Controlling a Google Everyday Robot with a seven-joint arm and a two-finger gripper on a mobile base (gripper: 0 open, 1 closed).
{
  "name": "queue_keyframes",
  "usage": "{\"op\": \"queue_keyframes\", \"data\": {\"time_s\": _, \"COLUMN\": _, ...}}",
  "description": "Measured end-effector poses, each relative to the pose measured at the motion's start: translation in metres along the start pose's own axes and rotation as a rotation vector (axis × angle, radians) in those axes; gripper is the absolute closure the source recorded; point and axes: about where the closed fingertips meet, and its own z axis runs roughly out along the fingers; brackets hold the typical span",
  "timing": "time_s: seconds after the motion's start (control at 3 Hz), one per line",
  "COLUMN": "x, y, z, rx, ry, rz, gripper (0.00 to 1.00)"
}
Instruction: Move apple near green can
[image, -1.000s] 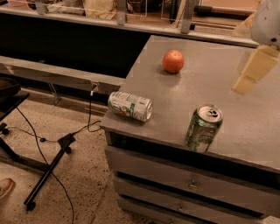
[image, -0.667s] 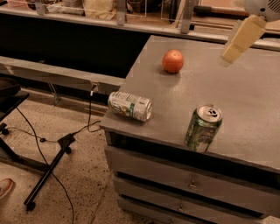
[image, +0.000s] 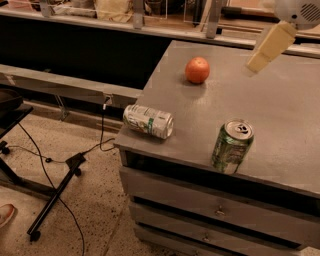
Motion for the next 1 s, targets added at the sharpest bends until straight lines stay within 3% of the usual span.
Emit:
{"op": "queue_keyframes", "data": {"time_s": 0.33, "x": -0.009, "y": -0.018, "z": 0.039, "rx": 0.030, "ry": -0.183, "rz": 0.061, "gripper": 0.00}}
{"op": "queue_keyframes", "data": {"time_s": 0.67, "x": -0.017, "y": -0.052, "z": 0.077, "rx": 0.092, "ry": -0.310, "rz": 0.121, "gripper": 0.00}}
{"op": "queue_keyframes", "data": {"time_s": 1.0, "x": -0.011, "y": -0.083, "z": 0.110, "rx": 0.156, "ry": -0.389, "rz": 0.192, "gripper": 0.00}}
